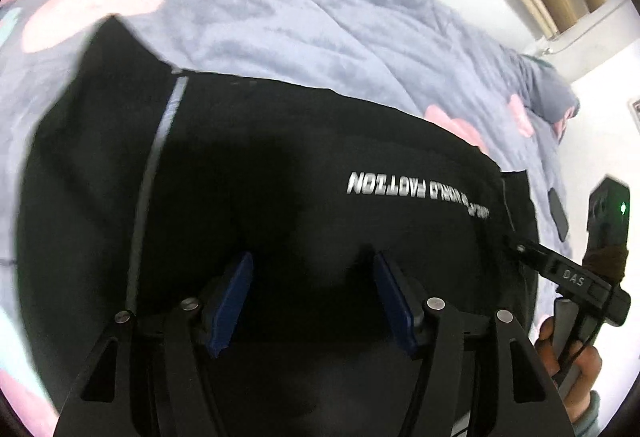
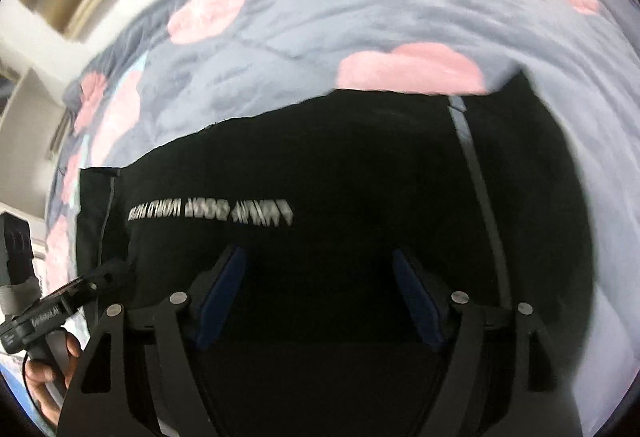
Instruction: Fold large clothes
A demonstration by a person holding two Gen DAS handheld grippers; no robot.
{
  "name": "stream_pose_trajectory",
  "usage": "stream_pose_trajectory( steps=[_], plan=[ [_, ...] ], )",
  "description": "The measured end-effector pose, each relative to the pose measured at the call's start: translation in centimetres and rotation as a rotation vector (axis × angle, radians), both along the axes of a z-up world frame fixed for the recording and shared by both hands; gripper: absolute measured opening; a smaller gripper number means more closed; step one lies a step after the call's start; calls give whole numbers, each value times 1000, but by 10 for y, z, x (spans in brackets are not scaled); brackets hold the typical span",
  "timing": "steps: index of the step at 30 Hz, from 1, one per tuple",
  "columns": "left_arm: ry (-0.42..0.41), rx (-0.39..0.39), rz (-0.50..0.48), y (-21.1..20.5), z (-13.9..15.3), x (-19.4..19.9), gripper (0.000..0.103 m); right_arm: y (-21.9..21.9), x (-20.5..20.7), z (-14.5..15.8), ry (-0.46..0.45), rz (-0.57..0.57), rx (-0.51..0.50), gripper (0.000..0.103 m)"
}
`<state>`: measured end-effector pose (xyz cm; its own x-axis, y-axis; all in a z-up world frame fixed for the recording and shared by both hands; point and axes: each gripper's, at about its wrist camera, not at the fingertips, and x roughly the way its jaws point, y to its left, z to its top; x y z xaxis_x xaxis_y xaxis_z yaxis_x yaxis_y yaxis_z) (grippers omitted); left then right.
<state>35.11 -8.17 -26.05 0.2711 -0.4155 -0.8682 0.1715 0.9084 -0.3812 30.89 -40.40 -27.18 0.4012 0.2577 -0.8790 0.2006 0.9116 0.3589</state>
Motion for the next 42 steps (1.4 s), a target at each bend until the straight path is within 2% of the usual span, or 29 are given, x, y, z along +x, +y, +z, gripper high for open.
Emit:
stream_pose_trajectory(
  steps=[4, 7, 9, 12, 14, 17, 20, 22, 24, 25, 27, 32, 36, 40, 42],
  plan=[
    [-49, -37, 51, 30, 20, -24, 65, -25, -43, 9, 7, -67, 6, 80],
    [-68, -33, 74, 57, 29, -45, 65, -39, -76, 12, 37, -92, -67, 80],
    [-57, -23, 65, 63, 27, -52, 65, -43, -90, 9, 59, -92, -76, 80],
    [-15, -1, 89, 67, 12, -55, 65, -42, -100, -2, 102, -92, -58, 79],
    [-11, 17, 123, 62, 7, -60, 65, -44, -105, 2, 92, -104, -71, 79],
    [-28, -31, 145, 76, 11, -66, 65, -50, -107, 9, 58, -113, -51, 79],
    [-4, -60, 103, 83, 8, -68, 65, -48, -102, 7, 61, -54, -78, 79],
    [34, -30, 52, 63, -6, -63, 65, -37, -93, -6, 94, -4, -100, 80],
    [31, 69, 4, 47, -26, -62, 65, -21, -84, -26, 142, 40, -206, 85],
    [36, 116, -23, 38, -40, -61, 66, -15, -80, -32, 147, 52, -247, 91],
    [38, 143, -16, 32, -52, -58, 67, -9, -74, -37, 148, 61, -299, 94],
    [19, 110, -11, 40, -28, -56, 68, -35, -77, -14, 130, 31, -190, 91],
    [-67, 38, 34, 70, 8, -55, 68, -76, -92, 9, 67, -61, -121, 91],
    [-94, -9, 118, 108, 28, -40, 68, -114, -97, 4, 68, -132, -74, 91],
    [-85, -7, 153, 121, 29, -34, 69, -125, -96, -1, 72, -148, -57, 91]
  ],
)
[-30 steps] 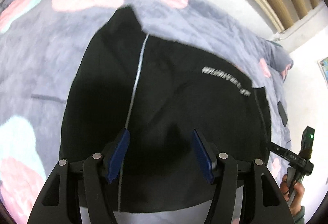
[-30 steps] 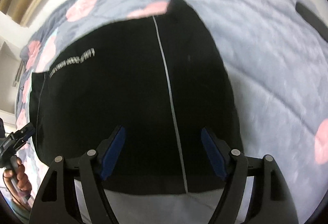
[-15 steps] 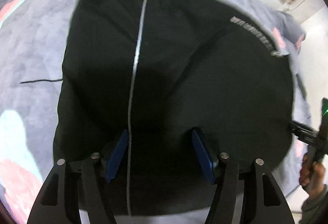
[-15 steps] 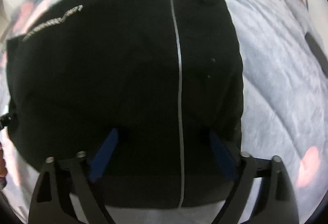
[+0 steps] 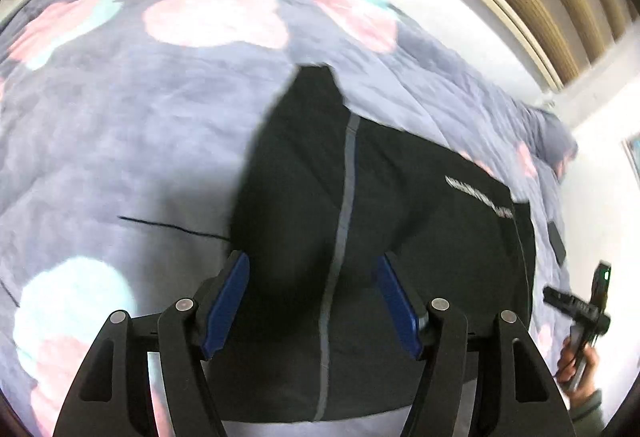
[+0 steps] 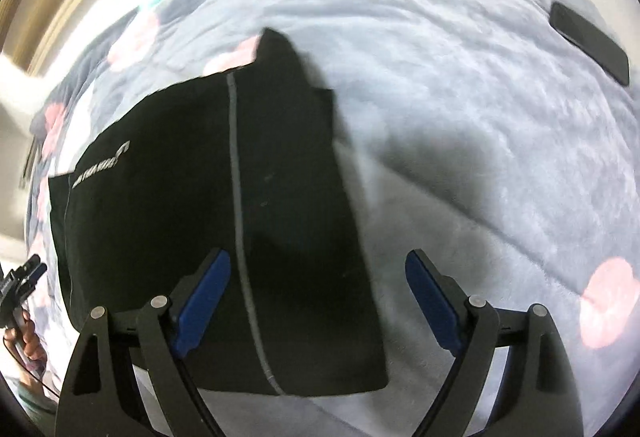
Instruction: Fold large clothes
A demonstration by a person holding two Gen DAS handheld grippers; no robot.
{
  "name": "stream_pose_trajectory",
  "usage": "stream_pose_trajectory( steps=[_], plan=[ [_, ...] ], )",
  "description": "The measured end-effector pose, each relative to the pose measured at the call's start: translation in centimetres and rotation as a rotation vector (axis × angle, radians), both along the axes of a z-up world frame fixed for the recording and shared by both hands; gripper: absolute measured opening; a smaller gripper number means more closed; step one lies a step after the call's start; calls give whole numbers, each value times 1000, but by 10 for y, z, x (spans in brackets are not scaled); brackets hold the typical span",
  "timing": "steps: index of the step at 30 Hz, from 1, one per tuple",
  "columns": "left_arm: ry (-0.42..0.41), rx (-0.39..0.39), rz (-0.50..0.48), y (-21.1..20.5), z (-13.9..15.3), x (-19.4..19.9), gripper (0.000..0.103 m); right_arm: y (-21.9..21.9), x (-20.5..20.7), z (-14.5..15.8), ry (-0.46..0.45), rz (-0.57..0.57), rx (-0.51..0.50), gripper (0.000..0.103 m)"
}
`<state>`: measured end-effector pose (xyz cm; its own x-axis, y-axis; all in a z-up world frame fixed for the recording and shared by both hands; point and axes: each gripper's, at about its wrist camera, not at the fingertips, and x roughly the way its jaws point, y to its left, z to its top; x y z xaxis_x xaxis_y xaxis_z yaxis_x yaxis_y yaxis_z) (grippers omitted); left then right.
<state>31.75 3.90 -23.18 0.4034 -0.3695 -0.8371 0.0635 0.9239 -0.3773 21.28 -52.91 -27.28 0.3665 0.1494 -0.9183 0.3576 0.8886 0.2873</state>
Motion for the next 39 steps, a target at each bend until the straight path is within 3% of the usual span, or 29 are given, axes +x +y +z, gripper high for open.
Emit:
stream_pose_trajectory(
  steps=[2, 7, 13, 18, 22, 27, 30, 32, 34, 36, 37, 38, 39],
  plan=[
    [18, -11, 12, 8, -6, 8, 69, -3, 4, -7, 0, 1, 28, 91],
    [139, -122, 27, 11, -43, 30, 71, 3, 23, -27, 22, 34, 73, 91],
    [218, -148, 37, 21, -80, 46, 71, 3, 38, -44, 30, 80, 103, 91],
    [302, -293, -12, 14, -107, 55, 77, 8, 50, -63, 40, 148, 217, 92],
    [330, -365, -33, 11, -119, 61, 78, 17, 63, -82, 49, 220, 299, 102],
    [379, -476, -40, 9, -138, 66, 81, 20, 89, -106, 49, 241, 430, 103],
    [378, -491, -36, 1, -142, 66, 81, 20, 85, -106, 20, 228, 433, 103],
    [356, -460, -34, -6, -140, 64, 81, 19, 77, -101, 2, 227, 415, 93],
    [289, -404, -60, -19, -126, 58, 56, 18, 75, -94, -13, 213, 401, 83],
    [238, -333, -80, -30, -111, 50, 43, 20, 74, -80, -28, 199, 365, 69],
    [207, -309, -95, -35, -100, 45, 37, 21, 74, -74, -33, 197, 341, 57],
    [190, -304, -99, -37, -93, 41, 35, 24, 71, -63, -47, 193, 296, 48],
    [169, -307, -99, -39, -82, 35, 33, 27, 68, -51, -63, 194, 260, 45]
  ],
)
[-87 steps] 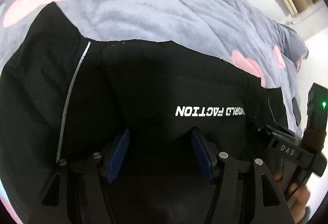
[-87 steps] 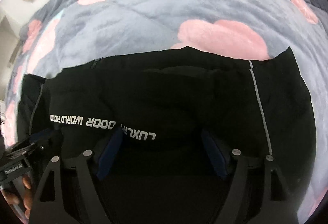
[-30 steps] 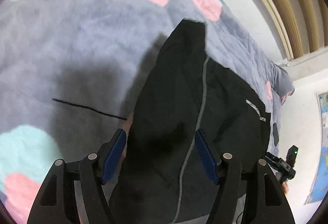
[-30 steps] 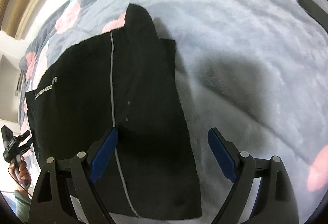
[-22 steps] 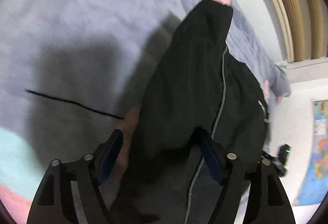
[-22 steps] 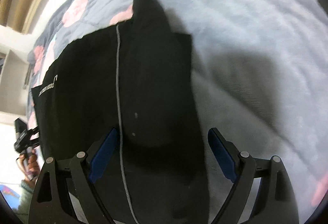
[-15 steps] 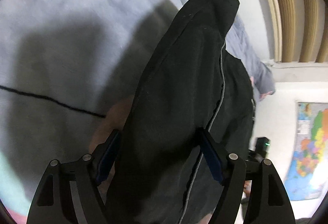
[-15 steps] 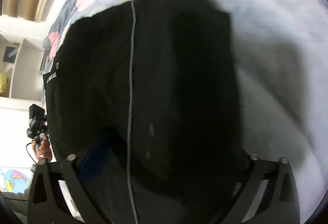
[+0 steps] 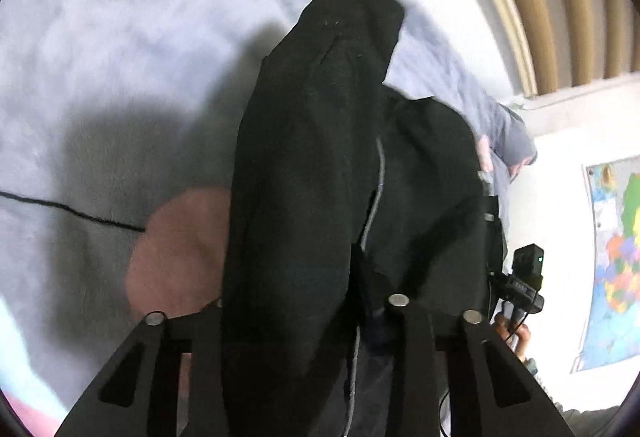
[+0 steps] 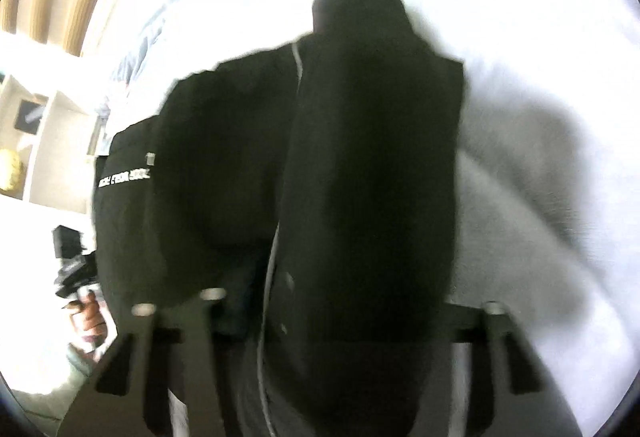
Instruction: Fold large clothes
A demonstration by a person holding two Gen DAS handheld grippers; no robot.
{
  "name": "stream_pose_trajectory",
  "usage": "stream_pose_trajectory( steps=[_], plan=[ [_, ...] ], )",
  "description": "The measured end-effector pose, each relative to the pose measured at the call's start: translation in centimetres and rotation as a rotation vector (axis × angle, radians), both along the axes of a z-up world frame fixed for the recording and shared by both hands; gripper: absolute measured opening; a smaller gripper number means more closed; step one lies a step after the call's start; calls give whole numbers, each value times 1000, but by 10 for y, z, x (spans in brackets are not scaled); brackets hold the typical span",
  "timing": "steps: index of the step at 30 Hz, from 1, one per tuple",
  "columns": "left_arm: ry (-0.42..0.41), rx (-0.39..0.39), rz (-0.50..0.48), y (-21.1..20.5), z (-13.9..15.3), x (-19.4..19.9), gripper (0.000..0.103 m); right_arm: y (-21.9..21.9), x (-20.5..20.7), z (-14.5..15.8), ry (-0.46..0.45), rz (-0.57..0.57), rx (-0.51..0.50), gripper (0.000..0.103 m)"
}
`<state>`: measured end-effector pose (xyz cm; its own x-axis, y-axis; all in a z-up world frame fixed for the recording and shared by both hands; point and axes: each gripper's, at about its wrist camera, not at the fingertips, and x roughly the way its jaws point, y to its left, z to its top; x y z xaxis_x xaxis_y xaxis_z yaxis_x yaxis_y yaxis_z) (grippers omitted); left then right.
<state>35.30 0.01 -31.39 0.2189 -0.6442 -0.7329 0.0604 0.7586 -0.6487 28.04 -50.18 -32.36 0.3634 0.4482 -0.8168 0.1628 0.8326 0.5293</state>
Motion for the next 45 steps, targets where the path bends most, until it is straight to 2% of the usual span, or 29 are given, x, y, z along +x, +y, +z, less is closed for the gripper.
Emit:
stream_pose_trajectory(
  steps=[3, 6, 12, 16, 19, 23, 26, 28, 30, 32, 33, 35, 36, 38, 40, 43, 45],
  plan=[
    [-56, -47, 16, -3, 31, -17, 30, 16, -14, 37, -68, 21, -76, 39],
    [-120, -93, 22, -10, 63, -40, 27, 29, -29, 64, -108, 36, -95, 35],
    [-248, -123, -17, -21, 130, -106, 25, 63, -82, 122, -176, 107, -155, 33],
    [-299, -128, -19, 5, 163, -158, 25, 84, -125, 155, -201, 142, -185, 33],
    [-301, -127, -7, 24, 172, -193, 25, 94, -160, 167, -196, 156, -185, 33],
    [-263, -121, 16, 44, 160, -241, 25, 105, -194, 160, -158, 167, -193, 33],
    [-182, -95, 64, 61, 130, -261, 25, 104, -206, 128, -66, 144, -176, 33],
    [-104, -107, 123, 76, 99, -264, 21, 104, -206, 101, 10, 123, -183, 38],
    [2, -101, 191, 93, 65, -266, 22, 92, -210, 71, 94, 50, -214, 47],
    [89, -50, 264, 110, 30, -268, 22, 68, -217, 44, 166, -56, -166, 52],
    [140, -62, 309, 122, 12, -272, 24, 55, -224, 33, 193, -109, -108, 52],
    [206, -121, 368, 137, -7, -279, 29, 39, -235, 27, 205, -171, -33, 59],
    [206, -142, 383, 142, -7, -283, 30, 35, -241, 30, 202, -191, -32, 61],
    [174, -113, 368, 141, 5, -287, 31, 31, -249, 40, 191, -193, -74, 65],
    [142, -48, 327, 134, 21, -286, 33, 35, -261, 58, 166, -184, -160, 68],
    [84, 18, 263, 120, 45, -281, 37, 39, -276, 83, 97, -139, -225, 68],
    [13, 87, 224, 105, 69, -283, 42, 53, -285, 102, 50, -100, -259, 69]
  ],
)
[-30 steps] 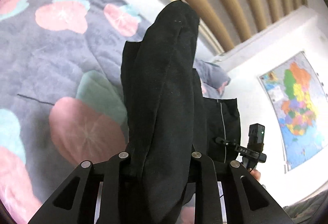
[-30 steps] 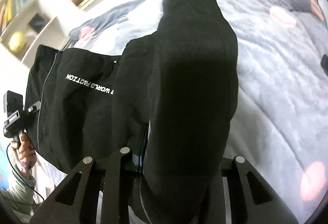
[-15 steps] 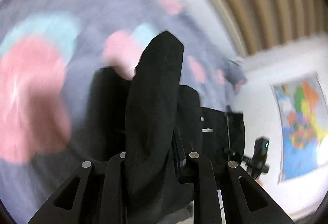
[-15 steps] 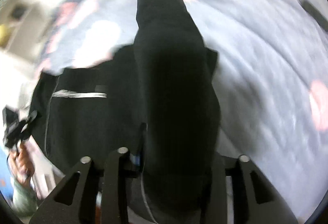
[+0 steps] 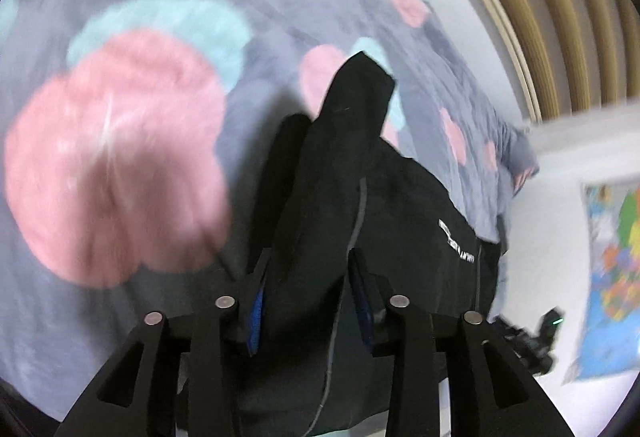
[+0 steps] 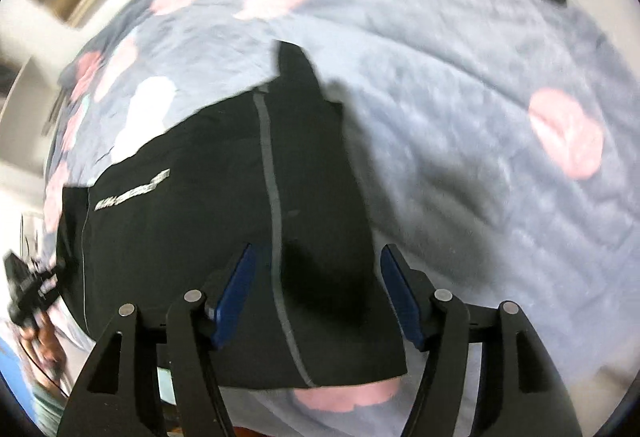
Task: Fold large clothes
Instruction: 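Lay the folded jacket flat on the bed cover and open both grippers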
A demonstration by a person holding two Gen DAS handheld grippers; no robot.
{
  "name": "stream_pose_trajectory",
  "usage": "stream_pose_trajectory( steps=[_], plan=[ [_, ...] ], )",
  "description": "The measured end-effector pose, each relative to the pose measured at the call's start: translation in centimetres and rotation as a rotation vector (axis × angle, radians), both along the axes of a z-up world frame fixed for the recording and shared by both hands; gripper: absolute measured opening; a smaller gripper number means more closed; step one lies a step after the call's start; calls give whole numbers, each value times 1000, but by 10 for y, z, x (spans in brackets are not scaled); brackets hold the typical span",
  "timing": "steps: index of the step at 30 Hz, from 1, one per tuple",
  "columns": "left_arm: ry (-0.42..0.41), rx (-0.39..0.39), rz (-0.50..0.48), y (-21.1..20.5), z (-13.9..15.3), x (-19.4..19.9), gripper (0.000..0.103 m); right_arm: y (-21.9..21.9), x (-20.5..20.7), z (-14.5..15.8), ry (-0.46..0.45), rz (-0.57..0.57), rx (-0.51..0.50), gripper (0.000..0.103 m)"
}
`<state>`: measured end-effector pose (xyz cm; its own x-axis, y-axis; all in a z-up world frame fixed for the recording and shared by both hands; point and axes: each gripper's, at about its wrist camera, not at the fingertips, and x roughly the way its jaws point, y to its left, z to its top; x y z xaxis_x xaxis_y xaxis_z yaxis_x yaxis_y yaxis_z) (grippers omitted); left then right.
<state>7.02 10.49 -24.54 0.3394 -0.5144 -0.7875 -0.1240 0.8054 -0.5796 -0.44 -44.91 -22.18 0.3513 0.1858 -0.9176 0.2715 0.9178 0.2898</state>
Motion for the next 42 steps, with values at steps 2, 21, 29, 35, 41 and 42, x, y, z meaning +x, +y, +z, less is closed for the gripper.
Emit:
stream_pose_trajectory(
  steps=[2, 21, 29, 35, 41, 42],
  plan=[
    [-47, 46, -23, -11, 16, -3, 50, 31, 8, 16, -24, 39, -18, 69],
    [-139, 163, -146, -31, 58, -21, 64, 128, 16, -46, 83, 235, -111, 69],
    [70, 391, -278, -103, -44, -20, 64, 143, 21, -75, 170, 192, -174, 75],
    [-10, 388, -292, -95, 14, -24, 64, 132, 3, -46, 200, 118, -92, 74],
    [-176, 391, -246, -96, 98, -49, 64, 147, -16, 26, 115, 102, -145, 75],
    [-206, 420, -223, -98, 111, -54, 64, 153, -19, 42, 83, 105, -165, 75]
  ],
)
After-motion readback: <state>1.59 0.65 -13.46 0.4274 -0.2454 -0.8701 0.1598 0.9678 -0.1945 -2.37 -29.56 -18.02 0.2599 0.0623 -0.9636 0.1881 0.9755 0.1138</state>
